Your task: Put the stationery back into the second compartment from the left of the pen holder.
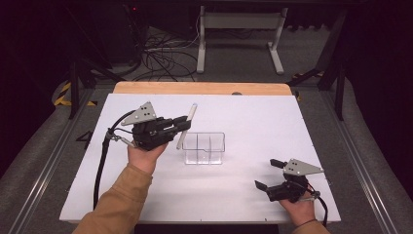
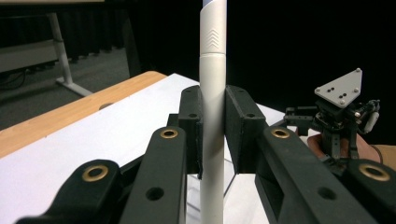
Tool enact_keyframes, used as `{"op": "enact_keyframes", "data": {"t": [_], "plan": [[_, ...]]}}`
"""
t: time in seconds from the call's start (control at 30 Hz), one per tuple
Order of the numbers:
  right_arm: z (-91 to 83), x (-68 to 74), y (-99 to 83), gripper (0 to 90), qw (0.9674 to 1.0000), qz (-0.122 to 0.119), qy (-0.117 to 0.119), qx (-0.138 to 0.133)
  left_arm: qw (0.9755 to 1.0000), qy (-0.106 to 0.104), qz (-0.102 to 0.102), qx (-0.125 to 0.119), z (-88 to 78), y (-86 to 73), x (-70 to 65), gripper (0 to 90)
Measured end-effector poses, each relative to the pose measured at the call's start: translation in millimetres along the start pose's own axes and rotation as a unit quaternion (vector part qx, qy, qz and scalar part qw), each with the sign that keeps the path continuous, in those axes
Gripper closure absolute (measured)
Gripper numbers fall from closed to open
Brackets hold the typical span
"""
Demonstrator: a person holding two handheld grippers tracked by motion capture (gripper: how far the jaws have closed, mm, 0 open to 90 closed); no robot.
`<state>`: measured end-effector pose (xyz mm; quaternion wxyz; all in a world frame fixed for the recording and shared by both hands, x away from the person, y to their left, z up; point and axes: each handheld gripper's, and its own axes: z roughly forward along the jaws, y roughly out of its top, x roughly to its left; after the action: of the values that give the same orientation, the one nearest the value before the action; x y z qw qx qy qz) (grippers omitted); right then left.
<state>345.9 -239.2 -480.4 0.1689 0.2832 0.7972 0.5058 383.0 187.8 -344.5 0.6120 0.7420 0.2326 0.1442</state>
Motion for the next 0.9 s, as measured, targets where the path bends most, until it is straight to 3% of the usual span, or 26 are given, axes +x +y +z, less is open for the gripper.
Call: {"op": "enact_keyframes", "data": {"t": [0.9], "plan": [[0.0,0.0,0.1,1.9,1.0,-0.003,0.004,0.001,0.9998,-0.019,-0.004,-0.003,59.2,-0.9,-3.3,77.9]]}}
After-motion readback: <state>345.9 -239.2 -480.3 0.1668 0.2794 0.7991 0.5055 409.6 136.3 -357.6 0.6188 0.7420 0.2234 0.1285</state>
